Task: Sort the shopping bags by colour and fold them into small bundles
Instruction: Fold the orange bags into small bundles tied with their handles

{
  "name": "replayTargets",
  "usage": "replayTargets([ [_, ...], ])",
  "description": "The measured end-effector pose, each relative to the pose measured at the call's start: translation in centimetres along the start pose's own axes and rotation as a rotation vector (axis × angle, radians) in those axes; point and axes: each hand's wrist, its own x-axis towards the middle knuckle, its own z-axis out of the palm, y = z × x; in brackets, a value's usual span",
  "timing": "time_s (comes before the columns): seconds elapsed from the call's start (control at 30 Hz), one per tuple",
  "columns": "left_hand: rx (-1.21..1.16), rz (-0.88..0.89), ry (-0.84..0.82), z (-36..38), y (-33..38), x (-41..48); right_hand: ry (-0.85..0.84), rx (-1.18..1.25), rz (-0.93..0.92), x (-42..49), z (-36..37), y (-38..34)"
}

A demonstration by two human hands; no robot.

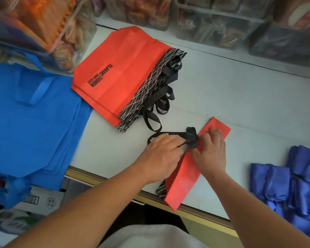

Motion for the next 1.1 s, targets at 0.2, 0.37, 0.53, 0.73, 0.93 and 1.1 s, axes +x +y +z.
replayTargets([
  [0.2,0.19,-0.382,0.058,-0.2,-3.8,-0.6,-0.048,-0.106,-0.062,-0.5,-0.4,1.3],
  [0.37,-0.138,-0.723,-0.003,-1.0,-4.7,-3.0,-0.128,-0.106,-0.021,-0.4,-0.6,0.7],
  [0.53,-0.205,-0.659,0.082,-1.4,-3.0,-3.6,-0.25,-0.201,-0.044,-0.6,-1.1,0.5],
  [0.73,-0.09,0.015,-0.362,0.6,2.5,-4.8,-0.277,-0.299,-0.039,-0.7,-0.8,0.4],
  [0.93,-0.031,-0.211,-0.47,3.8,1.8,-4.0,-0.027,-0.425,-0.135,3.9,-3.4,2.3],
  [1.1,0.054,-0.252,-0.447,5.4,2.6,-2.4,-0.043,-0.159,-0.248,1.3,-2.7,2.1],
])
